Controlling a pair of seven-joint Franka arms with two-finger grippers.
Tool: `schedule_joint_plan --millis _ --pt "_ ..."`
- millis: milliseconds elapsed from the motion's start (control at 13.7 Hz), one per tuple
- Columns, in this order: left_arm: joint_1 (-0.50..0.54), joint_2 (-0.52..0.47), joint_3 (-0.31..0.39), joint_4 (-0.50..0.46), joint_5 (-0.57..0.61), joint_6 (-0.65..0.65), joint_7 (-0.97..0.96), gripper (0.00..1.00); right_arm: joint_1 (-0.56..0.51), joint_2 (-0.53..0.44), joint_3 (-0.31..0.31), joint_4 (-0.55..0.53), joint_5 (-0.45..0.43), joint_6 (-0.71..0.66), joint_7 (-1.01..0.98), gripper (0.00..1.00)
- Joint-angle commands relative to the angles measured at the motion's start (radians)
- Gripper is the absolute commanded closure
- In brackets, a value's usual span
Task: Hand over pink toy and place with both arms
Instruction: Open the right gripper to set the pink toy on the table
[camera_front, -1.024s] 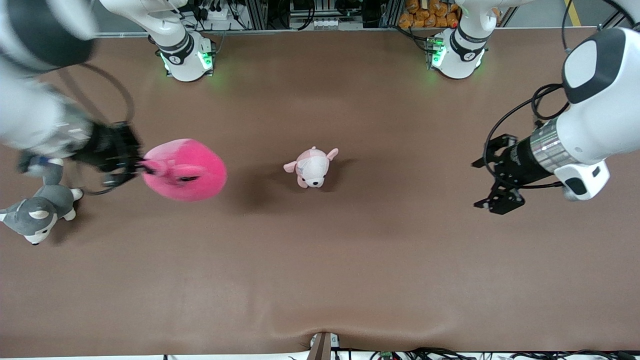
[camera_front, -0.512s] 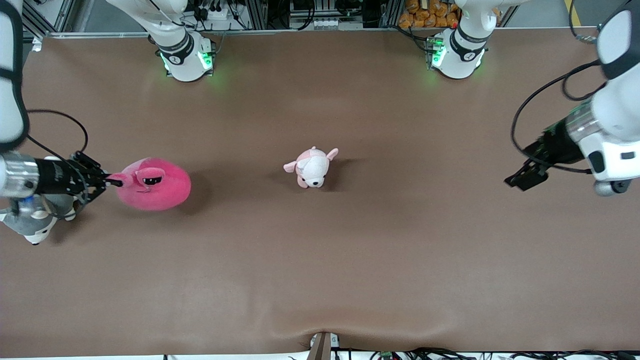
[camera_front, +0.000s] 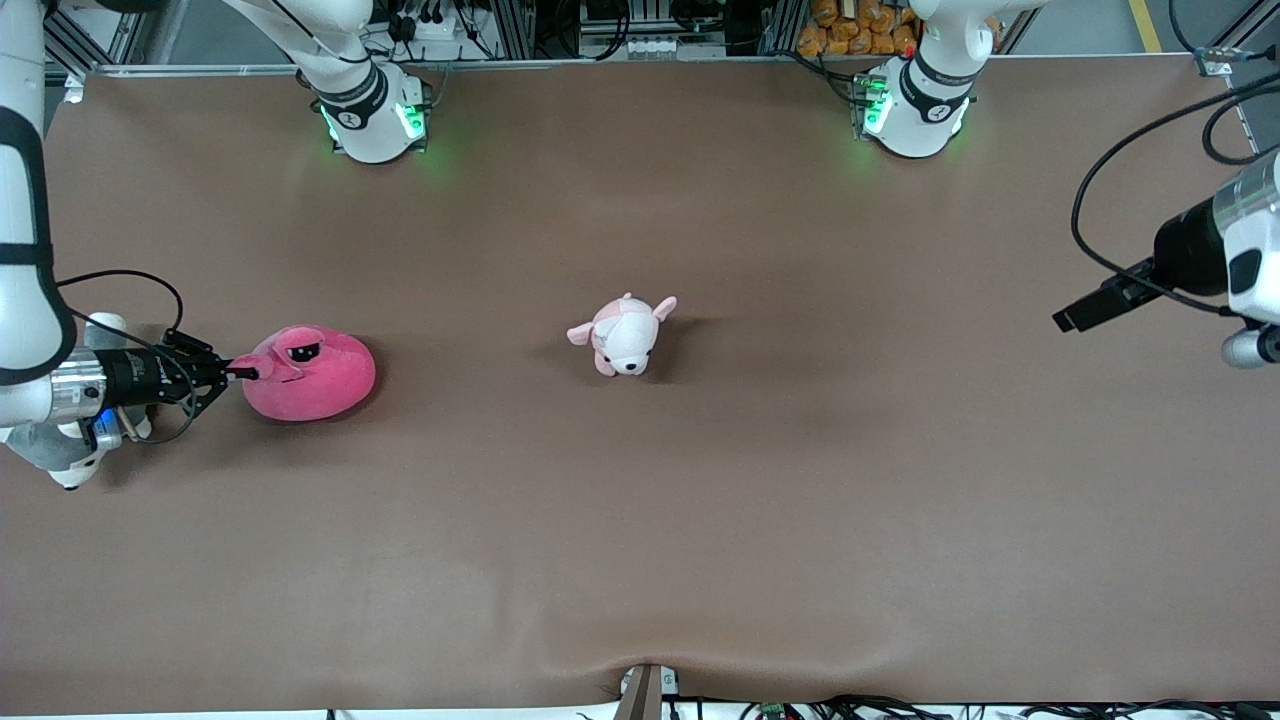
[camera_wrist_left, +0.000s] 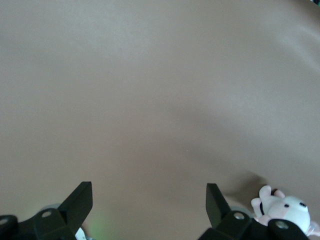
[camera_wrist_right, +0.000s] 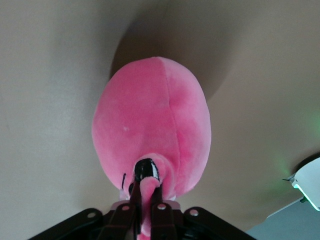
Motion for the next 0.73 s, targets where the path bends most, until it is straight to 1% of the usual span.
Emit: schedule_joint_plan --millis 0,73,146,220,293,366,439,512,659 --pt "-0.009 -0.083 0.014 -0.018 0.016 -0.023 0.14 0.0 -0.03 0.002 0.024 0.05 0.03 -0.023 -0.019 0.0" --pt "-0.029 -0.102 0.046 -0.036 0.017 -0.025 0.204 0.0 -0.018 -0.005 0.027 0.085 0.03 -0.079 -0.011 0.0" --pt "-0.059 -0.121 0.081 -0.054 0.016 -0.028 0.267 0.0 -0.021 -0.013 0.027 0.144 0.037 -0.18 -0.01 0.0" --pt "-0.102 -0.144 0.141 -0.079 0.017 -0.037 0.313 0.0 -0.024 -0.013 0.035 0.206 0.041 -0.276 -0.008 0.0" --pt "-0.162 -0.178 0.207 -0.113 0.016 -0.042 0.337 0.0 -0.009 -0.016 0.038 0.293 0.047 -0.364 -0.005 0.0" --pt "-0.199 -0.213 0.25 -0.154 0.016 -0.042 0.338 0.0 0.02 -0.025 0.036 0.393 0.047 -0.425 -0.008 0.0" --pt "-0.208 -0.241 0.255 -0.182 0.017 -0.042 0.338 0.0 0.054 -0.034 0.033 0.465 0.046 -0.46 -0.011 0.0" --pt "-0.213 -0.26 0.256 -0.196 0.017 -0.042 0.338 0.0 0.088 -0.056 0.032 0.504 0.046 -0.466 -0.016 0.0" --pt "-0.228 -0.28 0.258 -0.209 0.017 -0.043 0.337 0.0 0.137 -0.14 0.032 0.544 0.041 -0.461 -0.019 0.0"
